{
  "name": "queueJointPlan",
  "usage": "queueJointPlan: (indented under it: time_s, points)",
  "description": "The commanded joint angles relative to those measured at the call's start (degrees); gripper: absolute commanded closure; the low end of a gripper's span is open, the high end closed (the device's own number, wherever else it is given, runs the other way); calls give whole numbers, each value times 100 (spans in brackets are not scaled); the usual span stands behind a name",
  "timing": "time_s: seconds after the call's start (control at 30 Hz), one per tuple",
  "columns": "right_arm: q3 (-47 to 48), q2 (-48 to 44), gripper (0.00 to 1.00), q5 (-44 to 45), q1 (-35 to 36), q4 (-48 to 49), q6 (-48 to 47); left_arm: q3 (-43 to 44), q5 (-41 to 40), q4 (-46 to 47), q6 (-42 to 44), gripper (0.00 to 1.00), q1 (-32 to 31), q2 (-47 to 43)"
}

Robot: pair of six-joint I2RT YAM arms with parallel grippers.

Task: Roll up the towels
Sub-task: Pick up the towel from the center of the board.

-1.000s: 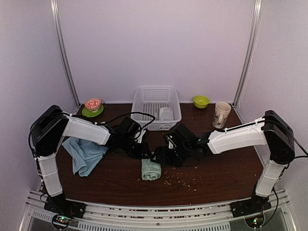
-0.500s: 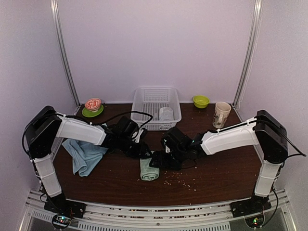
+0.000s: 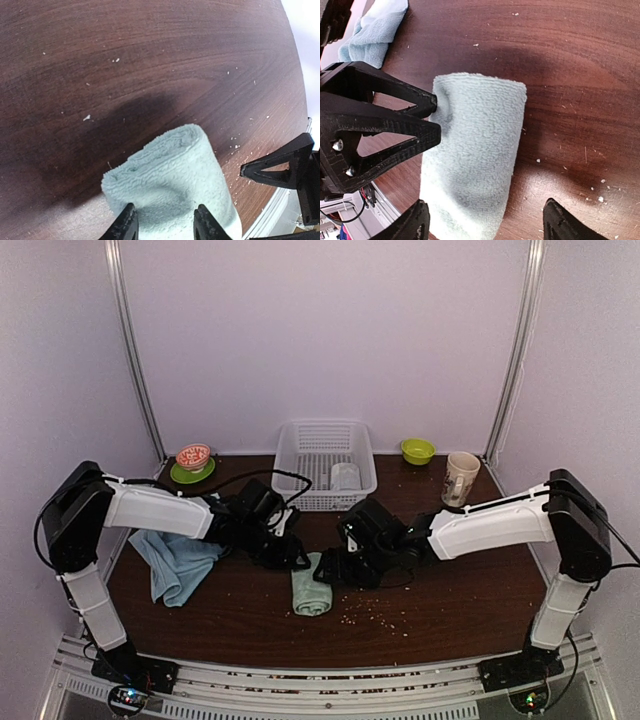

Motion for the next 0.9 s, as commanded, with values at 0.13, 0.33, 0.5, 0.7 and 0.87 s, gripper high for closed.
queueJointPlan:
  time_s: [0.13, 0.33, 0.5, 0.7, 0.87]
  points:
    - [-33, -267, 25, 365, 31, -143, -197, 154, -477, -431, -8, 61, -160, -531]
    - [-187, -551, 27, 629, 22, -122, -359, 433, -969, -957, -34, 54, -370, -700]
    - [-61, -371, 45, 370, 32, 16, -451, 508, -1243, -1073, -152, 54, -520, -751]
    - [-714, -1127, 47, 1059, -131, 73, -297, 967, -1742, -1554, -418, 54, -934, -722]
    - [-1793, -2253, 47, 1499, -534, 188, -197, 1746, -2285, -2214, -525, 50, -1367, -205]
